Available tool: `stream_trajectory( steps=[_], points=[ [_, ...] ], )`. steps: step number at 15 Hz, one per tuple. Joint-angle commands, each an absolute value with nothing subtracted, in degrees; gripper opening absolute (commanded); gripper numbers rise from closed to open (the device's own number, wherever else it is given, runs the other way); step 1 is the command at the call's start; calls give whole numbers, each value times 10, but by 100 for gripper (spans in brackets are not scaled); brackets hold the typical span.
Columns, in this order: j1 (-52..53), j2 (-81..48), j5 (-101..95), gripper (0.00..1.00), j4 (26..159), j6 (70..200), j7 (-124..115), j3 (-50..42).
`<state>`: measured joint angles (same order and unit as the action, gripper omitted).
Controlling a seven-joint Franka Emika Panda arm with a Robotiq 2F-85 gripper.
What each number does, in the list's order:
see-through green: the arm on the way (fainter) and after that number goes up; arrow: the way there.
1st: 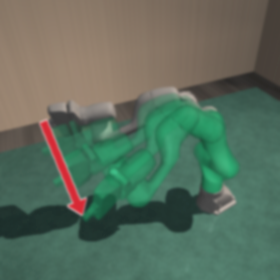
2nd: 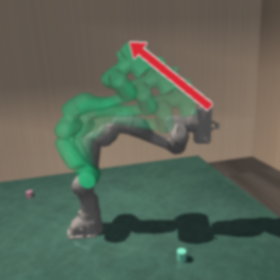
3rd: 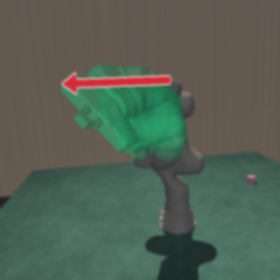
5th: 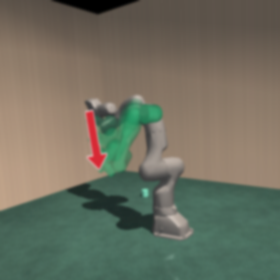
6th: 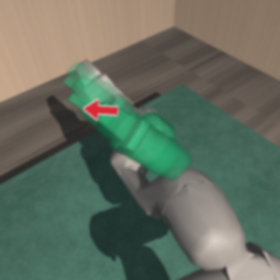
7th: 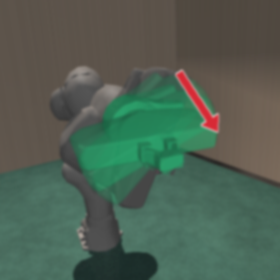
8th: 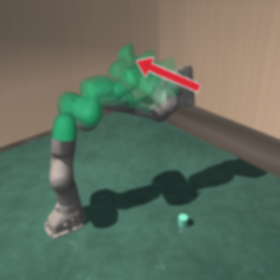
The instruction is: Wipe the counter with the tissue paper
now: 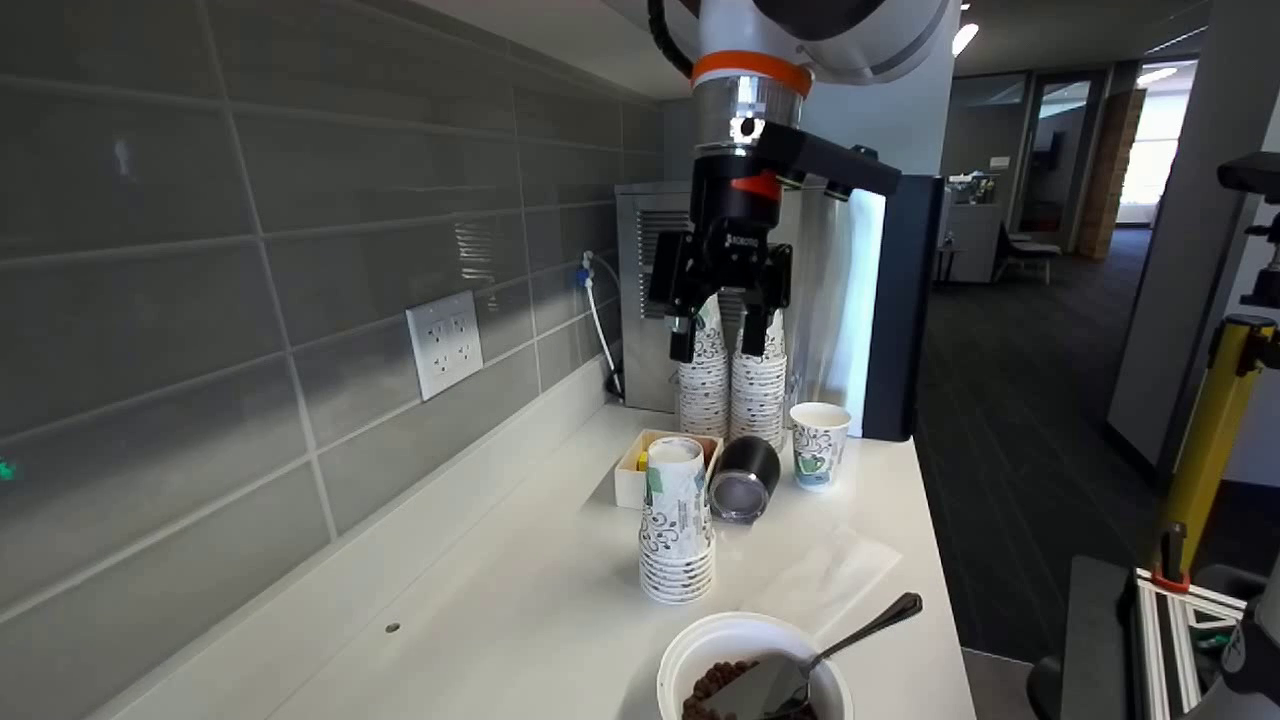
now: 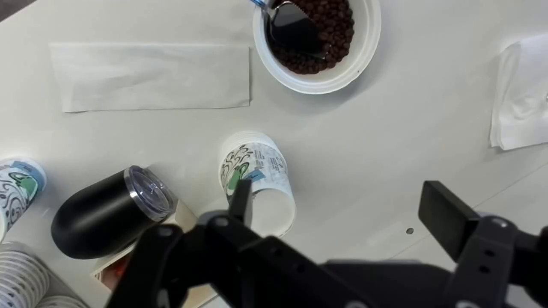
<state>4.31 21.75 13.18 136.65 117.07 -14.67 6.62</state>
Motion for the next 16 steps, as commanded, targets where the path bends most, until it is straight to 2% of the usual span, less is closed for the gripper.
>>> stream_trajectory(
  steps=[1, 9, 16],
  points=[
    [42, 216, 130, 100, 1366, 1168, -149, 66],
    [-1, 239, 104, 100, 1446, 1191, -230, 61],
    [-39, 190, 112, 100, 1521, 1301, -257, 40]
  ],
)
